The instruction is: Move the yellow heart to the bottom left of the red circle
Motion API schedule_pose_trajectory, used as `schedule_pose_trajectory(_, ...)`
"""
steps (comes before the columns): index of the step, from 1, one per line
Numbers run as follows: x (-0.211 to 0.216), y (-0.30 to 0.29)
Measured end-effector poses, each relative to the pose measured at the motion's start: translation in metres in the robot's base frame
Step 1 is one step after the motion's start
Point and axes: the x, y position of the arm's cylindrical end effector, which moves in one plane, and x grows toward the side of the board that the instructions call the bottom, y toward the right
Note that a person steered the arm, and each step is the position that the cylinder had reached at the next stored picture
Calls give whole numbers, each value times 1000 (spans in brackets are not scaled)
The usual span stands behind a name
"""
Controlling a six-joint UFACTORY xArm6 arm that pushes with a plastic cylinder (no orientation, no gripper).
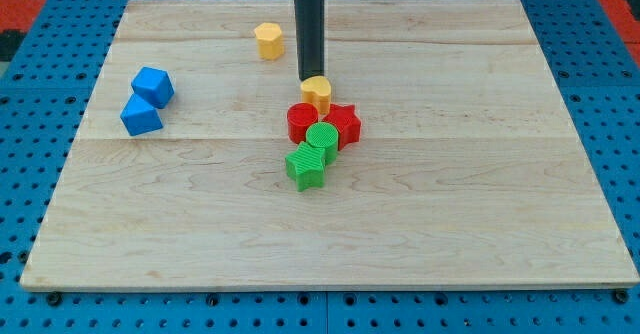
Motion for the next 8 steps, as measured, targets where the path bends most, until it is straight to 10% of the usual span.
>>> schedule_pose_trajectory(8,68,-50)
